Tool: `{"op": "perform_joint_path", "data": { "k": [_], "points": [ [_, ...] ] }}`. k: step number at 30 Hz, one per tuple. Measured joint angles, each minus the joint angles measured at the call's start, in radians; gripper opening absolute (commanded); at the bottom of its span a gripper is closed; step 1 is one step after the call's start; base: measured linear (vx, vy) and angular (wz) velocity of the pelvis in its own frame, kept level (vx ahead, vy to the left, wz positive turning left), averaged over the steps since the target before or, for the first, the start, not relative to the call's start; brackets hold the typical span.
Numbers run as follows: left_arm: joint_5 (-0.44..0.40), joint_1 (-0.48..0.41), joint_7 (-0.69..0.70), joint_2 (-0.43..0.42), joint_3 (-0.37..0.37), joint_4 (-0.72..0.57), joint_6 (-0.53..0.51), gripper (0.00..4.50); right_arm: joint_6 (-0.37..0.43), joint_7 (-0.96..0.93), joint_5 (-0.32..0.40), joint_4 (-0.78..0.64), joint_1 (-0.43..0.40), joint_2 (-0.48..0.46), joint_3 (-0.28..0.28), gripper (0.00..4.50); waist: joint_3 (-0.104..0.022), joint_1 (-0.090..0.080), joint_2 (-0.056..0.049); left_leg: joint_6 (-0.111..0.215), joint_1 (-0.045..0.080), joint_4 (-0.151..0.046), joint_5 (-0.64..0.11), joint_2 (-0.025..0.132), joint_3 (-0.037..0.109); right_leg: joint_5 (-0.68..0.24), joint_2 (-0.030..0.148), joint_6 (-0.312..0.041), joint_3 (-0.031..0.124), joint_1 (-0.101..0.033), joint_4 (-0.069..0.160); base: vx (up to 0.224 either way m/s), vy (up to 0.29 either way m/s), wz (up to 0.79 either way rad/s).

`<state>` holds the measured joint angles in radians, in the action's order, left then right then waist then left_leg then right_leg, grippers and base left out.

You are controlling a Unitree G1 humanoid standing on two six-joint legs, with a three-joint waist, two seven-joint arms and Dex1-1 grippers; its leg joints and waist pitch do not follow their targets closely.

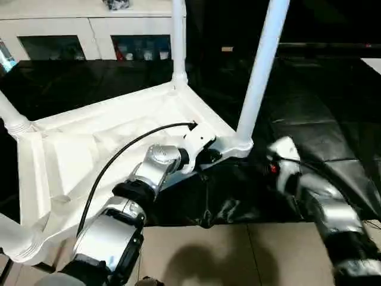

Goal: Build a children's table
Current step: Rotate leg to tighten

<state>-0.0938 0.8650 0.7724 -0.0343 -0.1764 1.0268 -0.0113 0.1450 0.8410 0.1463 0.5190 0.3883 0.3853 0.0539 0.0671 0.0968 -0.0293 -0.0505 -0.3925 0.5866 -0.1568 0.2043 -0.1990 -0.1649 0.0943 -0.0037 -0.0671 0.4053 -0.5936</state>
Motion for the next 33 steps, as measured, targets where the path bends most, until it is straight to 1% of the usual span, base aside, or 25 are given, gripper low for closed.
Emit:
{"op": "perform_joint_path", "data": {
  "k": [1,3,6,9,10,12,13,15,17,20,23,25,26,28,31,33],
  "points": [
    [0.000,0.000,0.004,0.001,-0.001,0.003,0.008,0.00,0.013,0.031,0.016,-0.010,-0.004,0.034,0.017,3.04,0.000,0.004,0.000,0.000,0.000,0.000,0.000,0.000,0.000,0.000,0.000,0.000,0.000,0.000,0.000,0.000,0.000,0.00],
    [0.000,0.000,0.010,0.002,-0.003,0.009,0.019,0.00,0.032,0.069,0.036,-0.037,-0.009,0.074,0.036,3.04,0.000,0.006,0.000,0.000,0.000,0.000,0.000,0.000,0.000,0.000,0.000,0.000,0.000,0.000,0.000,0.000,0.000,0.00],
    [0.000,0.000,0.014,0.002,-0.006,0.013,0.034,0.00,0.057,0.133,0.063,-0.083,-0.039,0.109,0.040,3.04,0.000,0.014,0.000,0.000,0.000,0.000,0.000,0.002,0.000,0.000,-0.001,0.000,-0.001,0.000,0.000,0.000,0.000,0.00],
    [-0.001,0.000,0.016,0.006,-0.006,0.021,0.048,0.00,0.073,0.165,0.083,-0.089,-0.058,0.109,0.035,3.04,0.000,0.017,0.000,0.003,-0.001,0.001,0.002,0.002,0.000,0.000,-0.001,0.000,-0.001,0.001,-0.001,0.000,0.000,0.00],
    [0.000,0.000,0.024,0.007,-0.006,0.021,0.048,0.43,0.076,0.174,0.089,-0.107,-0.068,0.109,0.033,3.12,0.000,0.017,0.000,0.002,-0.001,0.001,0.001,0.002,0.000,0.000,-0.001,0.000,-0.001,0.001,-0.001,0.000,0.000,0.00],
    [0.000,0.000,0.036,0.008,-0.006,0.021,0.048,0.43,0.084,0.186,0.098,-0.132,-0.072,0.108,0.022,3.12,0.000,0.019,0.000,0.002,-0.001,0.002,0.001,0.002,0.000,0.000,0.000,0.000,-0.001,0.001,-0.001,0.000,0.000,0.00],
    [0.001,0.003,0.048,0.009,-0.006,0.021,0.059,0.56,0.086,0.188,0.098,-0.144,-0.071,0.105,0.016,3.12,0.000,0.020,0.001,0.002,-0.001,0.002,0.001,0.002,0.000,0.000,0.000,0.000,-0.001,0.001,-0.001,0.000,0.000,0.00],
    [0.001,0.018,0.053,0.011,-0.006,0.012,0.074,0.76,0.087,0.181,0.099,-0.150,-0.063,0.085,0.014,3.12,0.000,0.021,0.002,0.002,-0.001,0.003,0.001,0.002,0.000,0.000,0.000,0.000,-0.001,0.001,-0.001,0.000,0.000,0.00],
    [0.000,0.034,0.022,0.011,-0.006,-0.001,0.094,0.92,0.089,0.161,0.099,-0.150,-0.040,0.057,0.011,3.12,0.000,0.019,0.002,0.000,-0.001,0.004,0.000,0.002,0.000,0.000,0.000,0.000,-0.001,0.001,-0.002,0.000,0.000,0.00],
    [0.002,0.041,0.006,0.006,-0.004,-0.026,0.090,0.92,0.093,0.145,0.100,-0.150,-0.017,0.036,0.001,3.12,-0.001,0.017,0.002,0.000,-0.001,0.004,0.000,0.002,0.000,0.000,0.000,0.000,-0.001,0.000,-0.003,0.000,0.000,0.00],
    [0.022,0.026,0.006,-0.031,0.021,-0.104,0.012,0.92,0.096,0.133,0.099,-0.146,0.004,0.010,-0.018,3.12,-0.001,0.010,0.002,0.000,0.000,0.003,0.000,0.002,0.000,0.000,0.000,0.000,-0.001,0.001,-0.003,0.000,0.000,0.00],
    [0.039,-0.004,0.014,-0.081,0.047,-0.216,-0.083,0.92,0.097,0.124,0.097,-0.140,0.020,-0.015,-0.031,3.12,-0.001,0.004,0.002,0.000,0.000,0.003,0.000,0.003,0.000,0.000,-0.001,0.000,-0.002,0.001,-0.004,0.000,0.000,0.00],
    [0.042,-0.009,0.020,-0.099,0.055,-0.244,-0.115,0.92,0.096,0.122,0.096,-0.139,0.023,-0.019,-0.034,3.12,-0.001,0.005,0.002,0.000,0.000,0.003,0.000,0.003,0.000,0.000,-0.001,0.000,-0.002,0.001,-0.004,0.000,0.000,0.00],
    [0.060,-0.053,0.046,-0.157,0.073,-0.368,-0.228,0.92,0.092,0.100,0.084,-0.106,0.049,-0.036,-0.045,3.12,-0.001,0.002,0.002,0.000,0.000,0.003,0.000,0.003,0.000,0.000,-0.001,0.000,-0.001,0.001,-0.004,0.000,0.000,0.00],
    [0.085,-0.117,0.095,-0.217,0.085,-0.493,-0.350,0.92,0.082,0.070,0.072,-0.064,0.071,-0.057,-0.050,3.12,-0.001,0.003,0.002,0.000,0.000,0.003,0.000,0.002,0.000,0.000,-0.001,0.000,-0.001,0.001,-0.003,0.000,0.000,0.00],
    [0.126,-0.179,0.149,-0.268,0.085,-0.618,-0.437,0.92,0.064,0.033,0.055,-0.014,0.103,-0.090,-0.054,3.12,-0.001,-0.001,0.002,0.000,0.000,0.003,0.000,0.003,-0.001,0.000,-0.001,0.000,0.000,0.001,-0.004,0.000,0.000,0.00]
  ]
}}
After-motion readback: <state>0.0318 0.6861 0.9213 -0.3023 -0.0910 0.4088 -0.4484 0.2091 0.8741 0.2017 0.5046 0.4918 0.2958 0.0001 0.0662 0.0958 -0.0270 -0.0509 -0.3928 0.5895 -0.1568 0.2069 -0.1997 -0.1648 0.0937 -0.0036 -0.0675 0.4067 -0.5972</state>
